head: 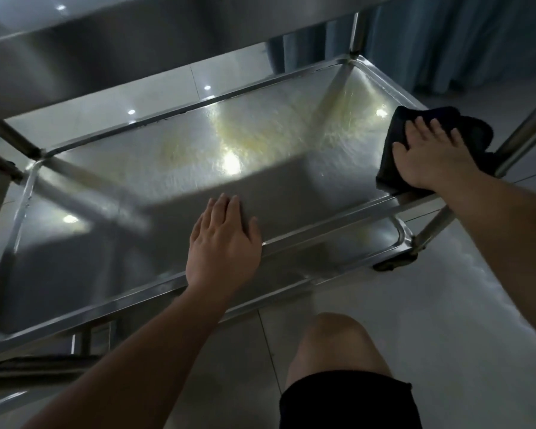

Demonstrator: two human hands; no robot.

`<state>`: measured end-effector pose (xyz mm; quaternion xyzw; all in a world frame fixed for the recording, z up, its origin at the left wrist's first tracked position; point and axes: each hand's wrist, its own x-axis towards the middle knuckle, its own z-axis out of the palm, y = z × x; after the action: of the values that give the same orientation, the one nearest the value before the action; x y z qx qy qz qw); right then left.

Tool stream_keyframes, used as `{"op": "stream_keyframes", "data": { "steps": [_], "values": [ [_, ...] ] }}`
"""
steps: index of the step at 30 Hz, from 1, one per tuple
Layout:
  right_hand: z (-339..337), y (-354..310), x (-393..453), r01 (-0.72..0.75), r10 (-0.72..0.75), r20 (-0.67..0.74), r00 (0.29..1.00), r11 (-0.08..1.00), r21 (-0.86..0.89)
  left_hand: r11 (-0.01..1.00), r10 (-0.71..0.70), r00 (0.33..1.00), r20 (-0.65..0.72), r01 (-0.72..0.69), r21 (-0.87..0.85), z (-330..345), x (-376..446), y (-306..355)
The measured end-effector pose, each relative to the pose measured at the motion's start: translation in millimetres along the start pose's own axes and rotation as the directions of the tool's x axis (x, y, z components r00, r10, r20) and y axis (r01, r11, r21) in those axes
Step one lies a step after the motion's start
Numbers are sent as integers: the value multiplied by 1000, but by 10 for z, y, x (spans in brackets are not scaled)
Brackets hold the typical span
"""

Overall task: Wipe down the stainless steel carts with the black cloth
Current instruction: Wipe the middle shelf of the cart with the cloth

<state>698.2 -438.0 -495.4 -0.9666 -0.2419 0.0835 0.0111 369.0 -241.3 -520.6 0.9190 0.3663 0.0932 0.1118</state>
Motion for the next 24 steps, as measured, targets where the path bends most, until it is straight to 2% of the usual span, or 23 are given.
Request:
{"op": "stream_keyframes", "data": {
  "steps": [2, 5, 7, 9, 11, 13, 15, 17, 20, 24],
  "values": [
    [7, -236, -151, 19, -19, 3, 1000, 1000, 22, 1000, 3, 1000, 6, -4, 11, 2, -8, 3],
    [64, -773, -496, 213, -213, 0, 977, 977, 18, 1000, 12, 1000, 17, -12, 15, 12, 2, -1],
    [126, -1134, -768, 431, -431, 16, 902, 902, 4, 1000, 18, 1000, 14, -19, 17, 10, 3, -14],
    [167, -1309, -952, 612, -611, 47, 790, 791, -12, 999, 25, 1000, 8, -25, 23, 5, -2, -30],
    [154, -1238, -953, 667, -665, 72, 743, 745, -3, 999, 35, 999, 16, -35, 26, 9, -9, -50],
    [126, -1010, -796, 600, -599, 40, 799, 800, -12, 999, 44, 999, 24, -45, 25, 19, -1, -66],
    [91, -657, -510, 430, -430, -12, 903, 903, -10, 998, 48, 999, 20, -49, 30, 26, 2, -69],
    [30, -255, -189, 266, -267, -29, 963, 964, -11, 997, 56, 998, 18, -57, 50, 36, -1, -69],
    [-21, 94, 212, 121, -124, -33, 992, 991, -64, 997, 56, 998, 21, -57, 54, 51, 3, -71],
    [-20, -318, 411, 10, -10, -39, 999, 1000, 15, 998, 45, 999, 16, -46, 36, 54, 30, -66]
  ]
}}
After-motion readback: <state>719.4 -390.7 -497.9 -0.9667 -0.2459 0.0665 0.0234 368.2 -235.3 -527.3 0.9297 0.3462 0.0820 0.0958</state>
